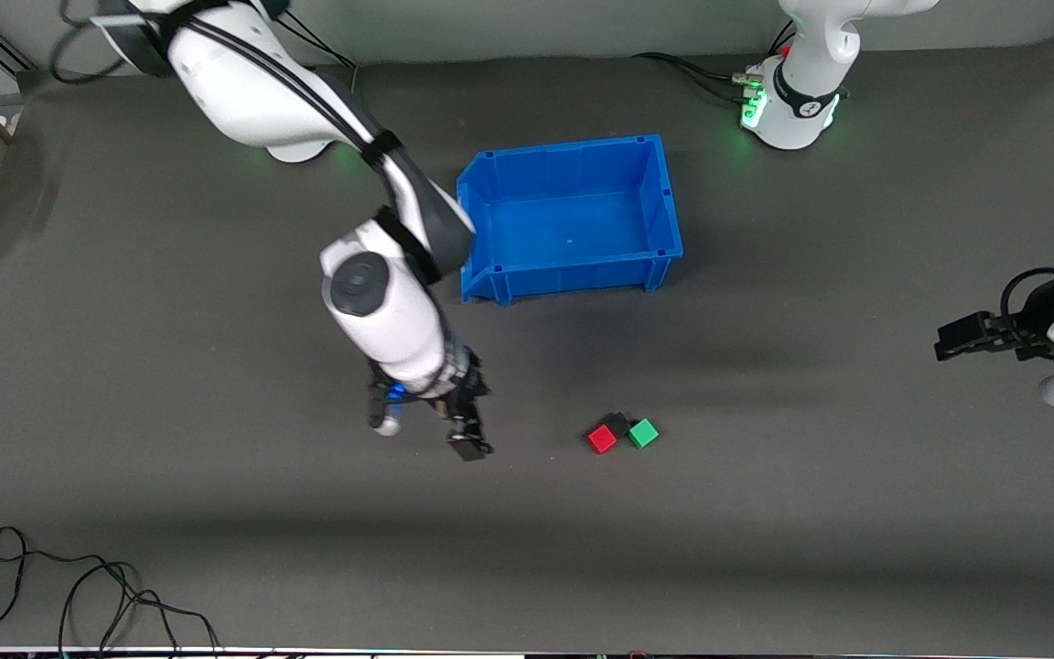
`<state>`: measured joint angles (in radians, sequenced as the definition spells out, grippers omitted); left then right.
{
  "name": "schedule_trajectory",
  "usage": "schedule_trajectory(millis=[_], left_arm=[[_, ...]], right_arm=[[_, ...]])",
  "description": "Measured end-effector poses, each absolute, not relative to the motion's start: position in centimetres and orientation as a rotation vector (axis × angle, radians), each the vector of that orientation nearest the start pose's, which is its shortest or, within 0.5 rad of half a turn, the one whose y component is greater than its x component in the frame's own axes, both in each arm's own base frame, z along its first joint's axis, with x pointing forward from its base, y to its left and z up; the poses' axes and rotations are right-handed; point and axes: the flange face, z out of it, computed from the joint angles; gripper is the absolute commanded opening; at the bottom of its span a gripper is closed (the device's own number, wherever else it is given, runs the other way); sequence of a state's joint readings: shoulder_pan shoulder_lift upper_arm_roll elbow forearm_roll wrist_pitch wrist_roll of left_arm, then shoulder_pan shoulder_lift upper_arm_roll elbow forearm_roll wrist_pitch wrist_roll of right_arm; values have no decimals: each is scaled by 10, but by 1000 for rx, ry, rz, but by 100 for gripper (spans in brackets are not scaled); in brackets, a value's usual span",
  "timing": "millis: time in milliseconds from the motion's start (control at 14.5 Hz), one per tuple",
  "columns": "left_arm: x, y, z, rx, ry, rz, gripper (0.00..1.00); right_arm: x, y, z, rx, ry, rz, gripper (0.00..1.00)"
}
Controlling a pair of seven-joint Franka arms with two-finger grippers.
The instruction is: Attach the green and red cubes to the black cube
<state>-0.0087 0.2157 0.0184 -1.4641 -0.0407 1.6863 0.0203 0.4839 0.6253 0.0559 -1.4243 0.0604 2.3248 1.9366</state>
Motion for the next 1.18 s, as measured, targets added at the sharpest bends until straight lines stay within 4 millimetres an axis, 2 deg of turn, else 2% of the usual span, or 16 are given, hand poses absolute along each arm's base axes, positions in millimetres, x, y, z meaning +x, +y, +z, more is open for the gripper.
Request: schedule_trajectory(millis=[276,484,622,760,899,1175], left_arm=[[603,-3,585,-3178,29,-62,100],[588,-17,593,-3179,64,-65,100],[583,-26,594,-3180,54,-52,100],[578,-29,594,-3181,20,-1,100],[572,-28,593,-3179,10,63,100],[568,-28,595,-3176,10,85,100]], right_arm=[[631,298,403,-2372,1856,45,100],[618,246,464,-2529,1745,90,100],[609,195,507,-2633,1623,112,100],[600,143,538,-2711,1499,126,100],[592,106,555,-2774,1370,126,100],[571,60,575,-2886,1070,81,100]])
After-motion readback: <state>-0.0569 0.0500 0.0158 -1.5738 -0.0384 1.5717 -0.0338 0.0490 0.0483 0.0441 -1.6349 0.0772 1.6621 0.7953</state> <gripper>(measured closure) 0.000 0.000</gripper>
